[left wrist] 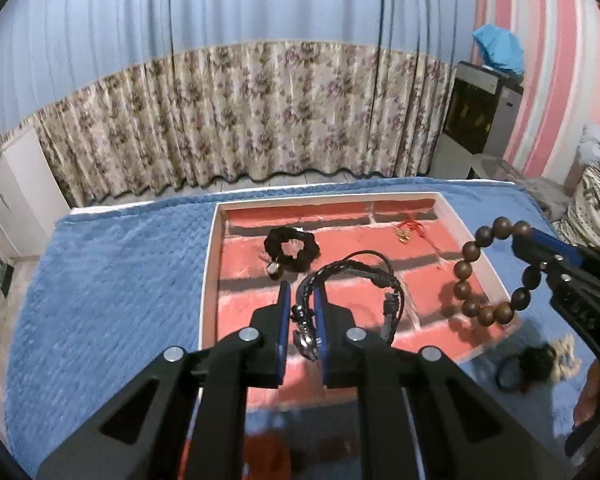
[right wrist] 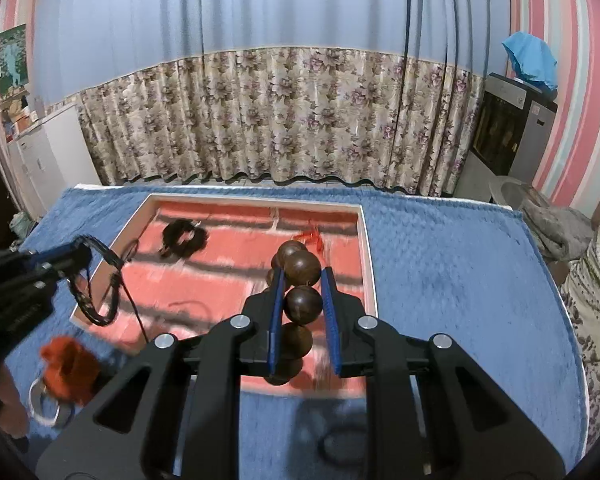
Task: Organize jewelry
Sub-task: 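Carry both bracelets into the tray and open both tools, then withdraw both tools from the tray toward the orange scrunchie and hair tie, then grasp the orange scrunchie with the left tool while the right tool grasps the black hair tie, then carry the scrunchie and hair tie into the tray and open both tools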
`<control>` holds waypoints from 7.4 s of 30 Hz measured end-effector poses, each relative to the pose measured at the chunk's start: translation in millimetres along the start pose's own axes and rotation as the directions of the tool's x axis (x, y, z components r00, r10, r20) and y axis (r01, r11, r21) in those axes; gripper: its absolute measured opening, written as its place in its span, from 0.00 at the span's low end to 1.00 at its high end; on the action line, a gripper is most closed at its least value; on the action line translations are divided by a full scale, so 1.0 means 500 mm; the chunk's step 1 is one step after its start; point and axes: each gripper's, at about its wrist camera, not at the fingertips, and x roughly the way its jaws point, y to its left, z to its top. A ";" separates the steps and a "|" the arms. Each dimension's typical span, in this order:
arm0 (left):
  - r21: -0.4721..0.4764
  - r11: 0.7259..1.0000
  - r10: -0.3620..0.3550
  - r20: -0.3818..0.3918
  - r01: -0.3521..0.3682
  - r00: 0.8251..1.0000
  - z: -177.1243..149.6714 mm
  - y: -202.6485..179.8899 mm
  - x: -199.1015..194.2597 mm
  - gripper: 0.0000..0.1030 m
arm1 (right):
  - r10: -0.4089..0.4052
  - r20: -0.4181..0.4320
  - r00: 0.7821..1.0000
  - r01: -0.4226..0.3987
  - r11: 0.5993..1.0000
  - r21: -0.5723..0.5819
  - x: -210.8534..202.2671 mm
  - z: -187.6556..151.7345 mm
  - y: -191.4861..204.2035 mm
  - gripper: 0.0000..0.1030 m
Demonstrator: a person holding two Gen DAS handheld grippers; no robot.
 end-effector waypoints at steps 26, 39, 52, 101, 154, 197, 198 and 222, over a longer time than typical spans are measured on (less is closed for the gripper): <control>-0.004 0.988 0.145 -0.302 -0.153 0.942 0.016 0.074 0.277 0.13 | -0.098 -0.303 0.948 0.105 0.994 0.005 0.288 -0.013 -0.046 0.19; 0.032 0.985 0.175 -0.213 -0.172 0.961 0.033 0.061 0.193 0.59 | -0.012 -0.217 0.976 0.020 0.999 0.036 0.169 0.024 -0.055 0.52; -0.049 0.985 0.164 -0.039 -0.166 0.986 -0.019 0.131 -0.061 0.93 | -0.017 -0.045 0.999 0.021 0.995 0.102 -0.060 -0.017 -0.157 0.96; -0.132 0.991 0.029 -0.059 -0.037 0.998 -0.264 0.201 -0.114 0.93 | 0.010 -0.132 0.991 -0.007 1.000 0.018 -0.045 -0.280 -0.039 0.56; -0.129 0.990 -0.050 0.019 0.052 0.999 -0.250 0.204 -0.103 0.05 | 0.038 0.001 0.999 -0.038 0.997 0.070 -0.049 -0.240 -0.067 0.04; -0.014 0.999 -0.032 0.049 0.033 0.998 -0.011 0.078 0.032 0.04 | 0.027 -0.028 0.999 -0.027 1.000 0.000 0.067 -0.032 -0.019 0.04; -0.015 1.000 -0.022 0.036 0.023 0.999 -0.009 0.079 0.049 0.04 | 0.024 -0.039 0.999 -0.024 1.000 -0.004 0.081 -0.030 -0.016 0.04; -0.083 0.995 0.051 -0.139 -0.063 0.989 0.003 0.146 0.227 0.07 | 0.032 -0.268 0.963 -0.025 0.999 0.031 0.314 -0.003 -0.003 0.08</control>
